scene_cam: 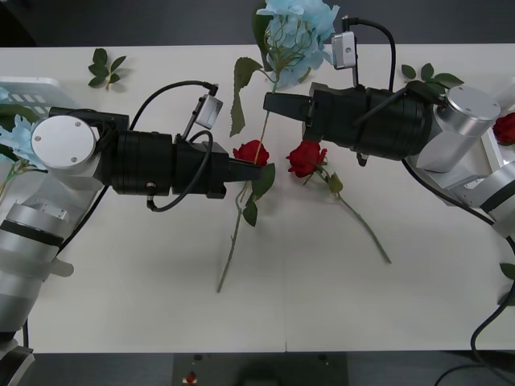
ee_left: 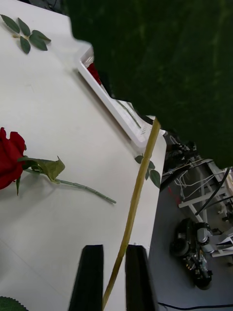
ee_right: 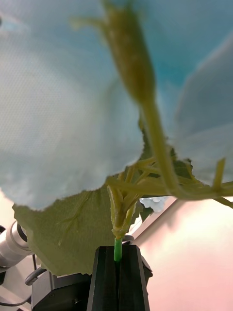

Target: Put the red flowers into the right box and the blue flowers into the left box

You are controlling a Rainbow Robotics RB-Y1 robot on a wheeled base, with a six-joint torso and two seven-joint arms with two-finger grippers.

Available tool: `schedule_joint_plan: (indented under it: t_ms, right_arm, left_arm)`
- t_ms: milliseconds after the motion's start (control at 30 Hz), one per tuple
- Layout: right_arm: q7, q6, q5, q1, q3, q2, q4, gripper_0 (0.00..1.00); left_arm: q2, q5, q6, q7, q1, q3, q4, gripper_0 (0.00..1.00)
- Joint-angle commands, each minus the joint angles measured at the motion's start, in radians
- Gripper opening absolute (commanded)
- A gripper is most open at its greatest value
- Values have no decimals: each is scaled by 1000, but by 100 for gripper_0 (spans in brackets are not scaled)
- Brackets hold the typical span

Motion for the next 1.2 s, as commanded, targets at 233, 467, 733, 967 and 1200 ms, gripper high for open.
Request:
schedule_joint_plan:
  t_ms: [233,467,733,967,1200]
  right_arm:
    - [31,0,-21,-7,1,3,-48,0]
    - [31,1,-19,-12,1,-8,-49,55]
    - [31,-2,-19,-12,1,-20,-49,76]
    - [31,-9,-24,-10,-1,-25,-48,82]
    - [31,-11,-33,-10,1,-31,-48,90]
  left_arm:
    - [-6,18,-6,-49,-38,-2,-12,0]
    - [-6,25,-6,-49,-38,-1,-12,0]
    - [-6,43,-6,-49,-38,1,-16,0]
    - [35,43,64,-43,-38,67,-47,0]
    - [69,-5,210,-41,-37,235,-48,0]
